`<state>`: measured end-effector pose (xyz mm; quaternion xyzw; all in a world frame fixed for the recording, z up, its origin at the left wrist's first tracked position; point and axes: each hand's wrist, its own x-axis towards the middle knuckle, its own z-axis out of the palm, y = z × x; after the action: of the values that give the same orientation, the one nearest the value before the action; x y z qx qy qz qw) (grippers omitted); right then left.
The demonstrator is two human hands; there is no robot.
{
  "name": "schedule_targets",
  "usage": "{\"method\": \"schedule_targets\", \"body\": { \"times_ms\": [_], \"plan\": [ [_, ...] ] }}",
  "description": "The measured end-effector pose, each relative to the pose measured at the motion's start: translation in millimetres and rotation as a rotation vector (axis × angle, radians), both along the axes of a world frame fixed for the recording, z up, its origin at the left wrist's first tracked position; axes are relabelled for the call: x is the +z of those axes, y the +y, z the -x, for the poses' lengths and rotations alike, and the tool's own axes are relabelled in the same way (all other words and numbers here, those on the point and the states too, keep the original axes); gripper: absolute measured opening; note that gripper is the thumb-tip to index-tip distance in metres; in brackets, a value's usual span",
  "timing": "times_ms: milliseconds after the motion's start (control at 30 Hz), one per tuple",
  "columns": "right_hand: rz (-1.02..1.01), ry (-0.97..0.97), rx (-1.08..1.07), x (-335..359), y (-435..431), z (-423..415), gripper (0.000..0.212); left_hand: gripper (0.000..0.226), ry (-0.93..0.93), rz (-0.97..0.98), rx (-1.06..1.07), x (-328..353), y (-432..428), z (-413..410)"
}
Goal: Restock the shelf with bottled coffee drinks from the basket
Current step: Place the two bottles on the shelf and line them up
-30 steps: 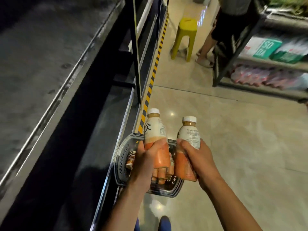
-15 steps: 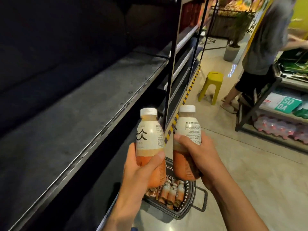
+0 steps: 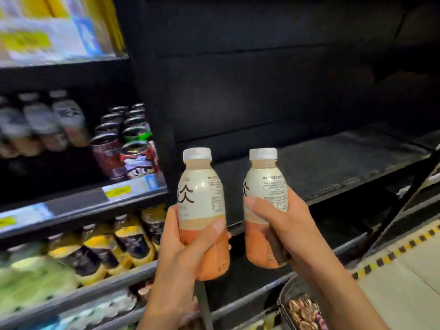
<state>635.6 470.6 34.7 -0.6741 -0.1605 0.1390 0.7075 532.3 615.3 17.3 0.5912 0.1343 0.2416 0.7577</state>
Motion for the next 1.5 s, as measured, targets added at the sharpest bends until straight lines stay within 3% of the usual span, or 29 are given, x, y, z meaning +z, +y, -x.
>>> {"method": "schedule_targets", "body": {
  "times_ms": [200,367,467,633,800,967,1133,1233,1367,1500],
  "plan": [
    [-0.003,-0.007,0.226,19.8,109.6,72.9,0.054,0.054,-0.043,0.002,0.206,15.2,89.5,89.4],
    [-0.073,0.012,0.349,25.9,198.8,132.7,0.041,0.062,-0.010,-0.014,0.328,25.8,166.4,157.8],
    [-0.087,0.031,0.378,26.3,243.9,160.7,0.036,0.064,-0.006,-0.012,0.328,32.9,205.0,188.0],
    [-0.083,0.058,0.415,36.5,300.1,185.9,0.051,0.050,0.006,-0.048,0.240,50.5,251.0,208.0],
    [-0.040,-0.004,0.322,62.7,337.1,172.1,0.027,0.062,0.087,-0.092,0.270,69.9,290.8,188.8],
    [0.063,-0.054,0.276,79.4,372.7,137.3,0.038,0.067,0.158,-0.072,0.278,82.8,336.3,146.3],
    [0.058,-0.050,0.188,80.2,410.1,101.0,0.030,0.021,0.176,-0.135,0.321,87.0,378.0,101.7],
    [0.051,-0.105,0.165,79.4,435.1,75.0,0.057,0.049,0.137,-0.210,0.300,87.1,402.2,71.4],
    [0.188,-0.157,0.140,70.2,456.9,36.2,0.027,0.047,0.178,-0.320,0.315,71.8,430.7,36.4],
    [0.216,-0.162,0.110,53.5,478.3,9.4,0.034,0.072,0.178,-0.438,0.418,49.0,446.5,8.1]
  ]
}}
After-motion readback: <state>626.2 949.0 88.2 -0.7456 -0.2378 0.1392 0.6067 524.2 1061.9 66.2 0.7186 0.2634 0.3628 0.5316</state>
